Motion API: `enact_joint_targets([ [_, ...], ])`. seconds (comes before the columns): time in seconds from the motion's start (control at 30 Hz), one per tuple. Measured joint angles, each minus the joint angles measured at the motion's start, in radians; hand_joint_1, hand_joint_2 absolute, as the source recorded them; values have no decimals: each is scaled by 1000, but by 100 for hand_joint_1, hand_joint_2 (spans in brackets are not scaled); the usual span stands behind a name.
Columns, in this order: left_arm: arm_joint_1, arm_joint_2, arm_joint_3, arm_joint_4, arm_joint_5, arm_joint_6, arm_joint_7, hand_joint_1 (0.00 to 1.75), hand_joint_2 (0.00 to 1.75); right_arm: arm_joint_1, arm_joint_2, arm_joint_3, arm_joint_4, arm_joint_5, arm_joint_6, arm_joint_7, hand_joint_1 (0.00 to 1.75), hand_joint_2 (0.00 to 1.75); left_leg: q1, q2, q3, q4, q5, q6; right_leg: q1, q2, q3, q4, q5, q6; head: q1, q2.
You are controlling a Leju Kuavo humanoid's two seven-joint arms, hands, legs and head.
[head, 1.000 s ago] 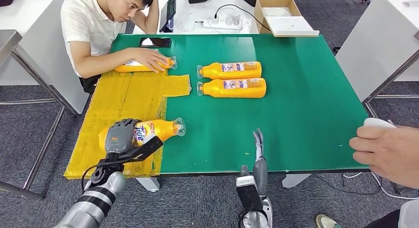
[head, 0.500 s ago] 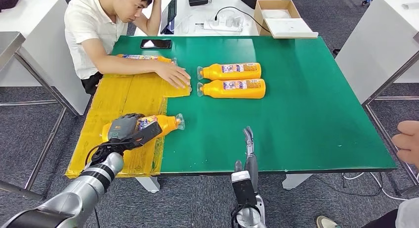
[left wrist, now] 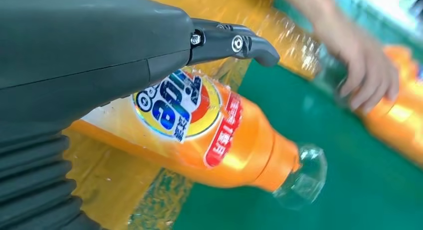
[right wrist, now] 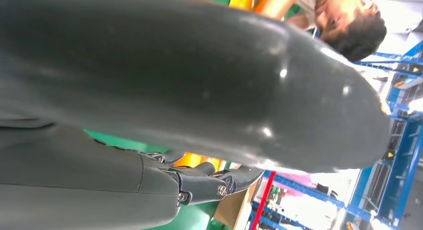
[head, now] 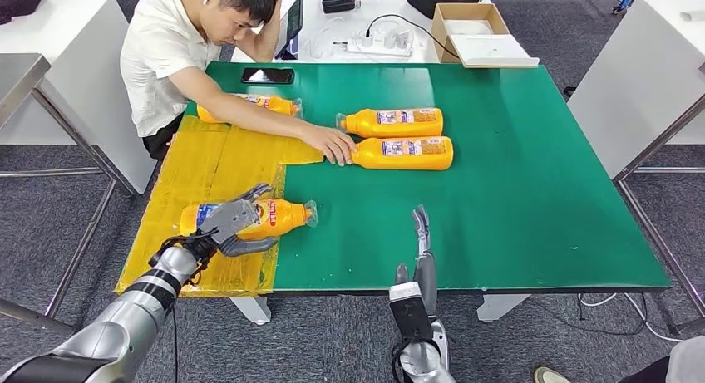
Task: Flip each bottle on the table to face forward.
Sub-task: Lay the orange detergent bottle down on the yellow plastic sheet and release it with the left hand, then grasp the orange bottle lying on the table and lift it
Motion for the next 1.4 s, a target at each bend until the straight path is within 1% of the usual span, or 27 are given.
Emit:
enact_joint_targets([
  [0.03, 24, -6, 3, -30, 32, 47, -22, 0, 175, 1, -3, 0, 0, 4, -12, 0, 0, 44, 0, 0, -1, 0, 0, 0, 0, 0, -1, 0, 0, 0, 0, 0],
  [0.07, 55, -16, 6, -69, 71, 113, -50, 0, 175, 2, -6, 1, 0, 11, -28, 0, 0, 87, 0, 0, -2, 0, 0, 0, 0, 0, -3, 0, 0, 0, 0, 0],
  [0.13, 124, -44, 11, -164, 156, 274, -115, 0, 175, 4, -16, 8, 0, 32, -70, 0, 0, 175, 0, 1, -6, 0, 0, 0, 0, 0, -7, 0, 0, 0, 0, 0],
  [0.2, 189, -75, 11, -282, 256, 423, -174, 0, 175, 4, -32, 23, 1, 57, -107, 0, 0, 175, 0, 1, -10, 1, 0, 0, 0, 0, -10, 0, 1, 0, 0, 0],
  [0.27, 236, -99, 10, -393, 339, 512, -207, 0, 175, 2, -47, 35, 5, 90, -121, 0, 0, 175, 0, 1, -12, 1, 0, 1, 0, 0, -11, 0, 1, 0, 0, 0],
  [0.3, 256, -108, 8, -445, 366, 547, -218, 0, 175, -1, -53, 37, 11, 128, -124, 0, 0, 175, 0, 1, -12, 1, 0, 0, 0, 0, -12, 0, 1, 0, 0, 0],
  [0.33, 275, -115, 4, -497, 387, 587, -227, 0, 175, -5, -57, 32, 19, 195, -126, 0, 0, 175, 0, 1, -13, 1, 0, 0, 0, 0, -13, 0, 0, 0, 0, 0],
  [0.37, 296, -120, -4, -554, 405, 633, -234, 0, 175, -13, -61, 19, 32, 289, -128, 0, 0, 175, 0, 1, -14, 1, 0, 0, 0, 0, -14, 0, 0, 1, 0, 0],
  [0.43, 337, -125, -31, -668, 427, 718, -238, 0, 175, -37, -65, -35, 72, 518, -129, 0, 0, 175, 0, 2, -15, 1, 0, 1, 0, 0, -15, 0, 0, 1, 0, 0],
  [0.5, 372, -125, -62, -761, 412, 770, -238, 0, 175, -67, -70, -106, 118, 702, -129, 12, 0, 175, 0, 0, -16, 1, 0, 1, 0, 0, -16, 0, 0, 1, 0, 0],
  [0.53, 389, -125, -74, -798, 391, 786, -238, 0, 175, -81, -74, -137, 138, 770, -130, 28, 0, 175, 0, -1, -16, 1, 0, 1, 0, -1, -16, 0, 0, 1, 0, 0],
  [0.6, 417, -127, -92, -856, 342, 804, -238, 0, 175, -111, -90, -188, 175, 895, -130, 82, 0, 175, 0, -1, -16, 1, 0, 1, 0, -1, -16, 0, 0, 1, 0, 0],
  [0.67, 437, -128, -109, -893, 320, 810, -238, 0, 175, -143, -112, -223, 215, 984, -130, 144, 0, 175, -1, -1, -16, 1, 0, 1, 0, 0, -16, -1, 0, 1, 0, 0],
  [0.73, 448, -128, -123, -911, 317, 814, -237, 0, 175, -175, -134, -239, 255, 1025, -130, 192, 0, 175, -1, -1, -16, 1, 0, 1, -1, 0, -15, -1, 1, 1, 0, 0],
  [0.87, 456, -126, -152, -920, 325, 814, -235, 0, 175, -237, -169, -248, 338, 1049, -130, 256, 0, 175, -1, -1, -16, 1, 0, 1, 0, 0, -16, 0, 1, 1, 0, 0],
  [1.07, 456, -123, -183, -920, 333, 814, -231, 0, 175, -294, -194, -248, 433, 1033, -123, 299, 0, 175, 0, -1, -17, 1, 0, 1, 0, 0, -16, 0, 1, 1, 0, 0],
  [1.17, 456, -120, -197, -920, 349, 806, -222, 0, 175, -326, -199, -247, 491, 1022, -83, 360, 0, 175, 0, -1, -17, 1, 0, 1, 0, 0, -16, 0, 1, 1, 0, 0],
  [1.23, 456, -117, -205, -920, 357, 796, -210, 0, 175, -352, -202, -244, 530, 1016, -18, 406, 0, 175, 0, -1, -17, 1, 0, 1, 0, 0, -16, 0, 1, 1, 0, 0],
  [1.37, 452, -109, -218, -919, 377, 764, -181, 0, 175, -416, -207, -228, 596, 1008, 189, 492, 157, 175, 0, 6, -12, 1, -1, 1, 0, 3, -14, -1, 1, 1, 0, 0],
  [1.4, 451, -108, -220, -918, 382, 754, -175, 0, 175, -433, -210, -220, 609, 1009, 239, 511, 157, 175, 0, 7, -10, 1, -2, 1, 0, 4, -12, -2, 1, 1, 0, 0],
])
